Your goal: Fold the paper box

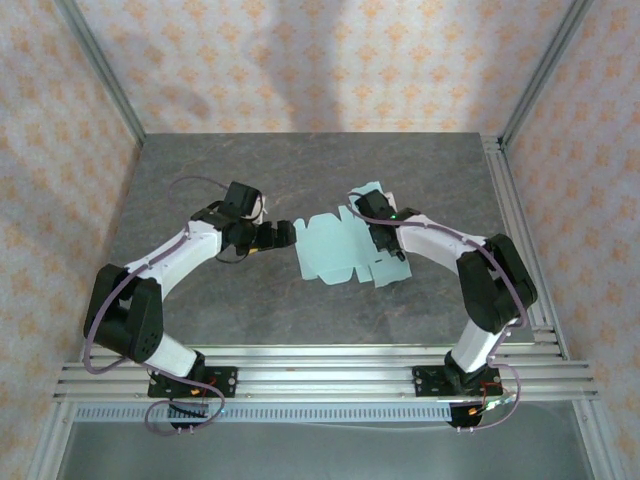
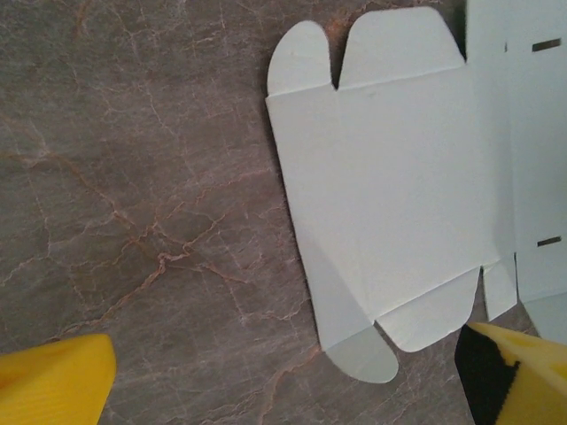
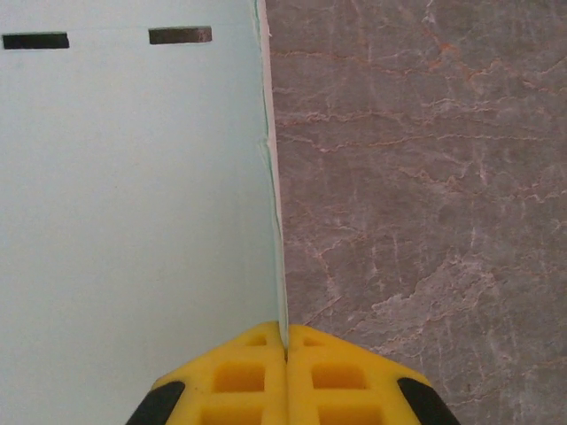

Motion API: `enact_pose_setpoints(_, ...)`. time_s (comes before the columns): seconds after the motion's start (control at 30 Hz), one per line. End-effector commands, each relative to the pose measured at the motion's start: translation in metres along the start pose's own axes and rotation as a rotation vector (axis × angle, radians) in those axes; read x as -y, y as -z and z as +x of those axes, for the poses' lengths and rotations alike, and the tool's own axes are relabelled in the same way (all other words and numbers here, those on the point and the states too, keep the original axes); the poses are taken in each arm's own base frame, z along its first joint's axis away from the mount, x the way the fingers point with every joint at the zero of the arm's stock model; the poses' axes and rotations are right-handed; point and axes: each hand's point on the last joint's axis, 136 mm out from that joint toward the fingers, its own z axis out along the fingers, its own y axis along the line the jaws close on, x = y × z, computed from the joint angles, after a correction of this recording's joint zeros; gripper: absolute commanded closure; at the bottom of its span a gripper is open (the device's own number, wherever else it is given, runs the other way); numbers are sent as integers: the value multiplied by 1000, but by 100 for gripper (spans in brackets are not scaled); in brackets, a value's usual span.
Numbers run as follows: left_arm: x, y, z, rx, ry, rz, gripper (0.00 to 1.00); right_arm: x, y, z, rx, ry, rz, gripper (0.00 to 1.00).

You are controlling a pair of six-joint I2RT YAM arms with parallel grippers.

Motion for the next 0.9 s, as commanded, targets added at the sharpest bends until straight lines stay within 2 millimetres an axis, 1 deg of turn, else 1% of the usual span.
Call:
enact_pose_setpoints(0.0,5,3,-9,48,-66,22,1,1,8,-9,65,-61,-78,100)
enact_pose_setpoints(0.03,6,4,-12,60,-94,28,4,-5,8,-10,69,-83,-153,100)
enact_pose_setpoints(0.1,13,7,-17,91,-173,54,6,-23,14,-10,79,-113,-340,100)
enact_pose_setpoints(0.2,19,8,-28,128,-268,61,6,-44,32,-14,126,-109,-561,100)
enact_pose_setpoints(0.27,19,4,-35,116,-317,42,7,-51,41,-14,140,-85,-651,100)
enact_pose_setpoints(0.33,11,-5,-44,96,-321,-23,10,-52,44,-13,144,-54,-682,100)
enact_pose_setpoints(0.37,11,-11,-47,80,-333,-29,11,-50,44,-12,140,-42,-685,100)
enact_pose_setpoints(0.43,16,-19,-53,64,-358,-12,12,-48,44,-12,133,-29,-694,100)
enact_pose_setpoints(0.57,29,-34,-62,32,-430,45,16,-47,48,-11,126,-5,-734,100)
enact_pose_setpoints(0.67,32,-44,-68,2,-473,49,24,-50,52,-12,119,17,-764,100)
enact_pose_setpoints(0.8,43,-58,-71,-59,-500,112,28,-51,51,-11,100,31,-775,100)
enact_pose_setpoints(0.83,44,-66,-69,-87,-498,132,30,-51,51,-10,95,32,-776,100)
enact_pose_setpoints(0.87,47,-68,-69,-102,-496,147,31,-51,51,-10,96,33,-777,100)
